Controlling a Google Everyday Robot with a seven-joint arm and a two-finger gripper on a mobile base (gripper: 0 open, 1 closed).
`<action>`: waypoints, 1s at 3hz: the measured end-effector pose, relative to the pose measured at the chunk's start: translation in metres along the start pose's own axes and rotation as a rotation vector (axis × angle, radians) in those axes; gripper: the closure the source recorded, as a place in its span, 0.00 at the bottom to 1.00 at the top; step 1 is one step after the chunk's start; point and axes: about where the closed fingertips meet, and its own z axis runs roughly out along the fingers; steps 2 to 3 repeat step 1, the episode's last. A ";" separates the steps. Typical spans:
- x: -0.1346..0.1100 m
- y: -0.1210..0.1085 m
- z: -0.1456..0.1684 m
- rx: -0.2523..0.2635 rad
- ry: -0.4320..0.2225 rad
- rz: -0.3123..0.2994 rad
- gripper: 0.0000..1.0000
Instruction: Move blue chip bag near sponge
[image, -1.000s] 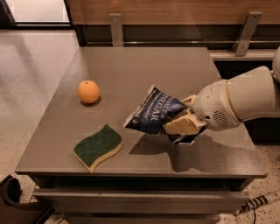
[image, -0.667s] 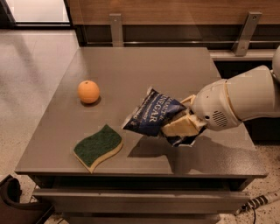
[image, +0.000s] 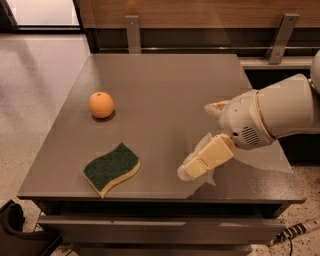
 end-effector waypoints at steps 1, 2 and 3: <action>0.000 0.000 0.000 0.000 0.000 0.000 0.00; 0.000 0.000 0.000 0.000 0.000 0.000 0.00; 0.000 0.000 0.000 0.000 0.000 0.000 0.00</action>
Offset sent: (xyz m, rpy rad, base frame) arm 0.0000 0.0000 0.0000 0.0000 0.0000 0.0000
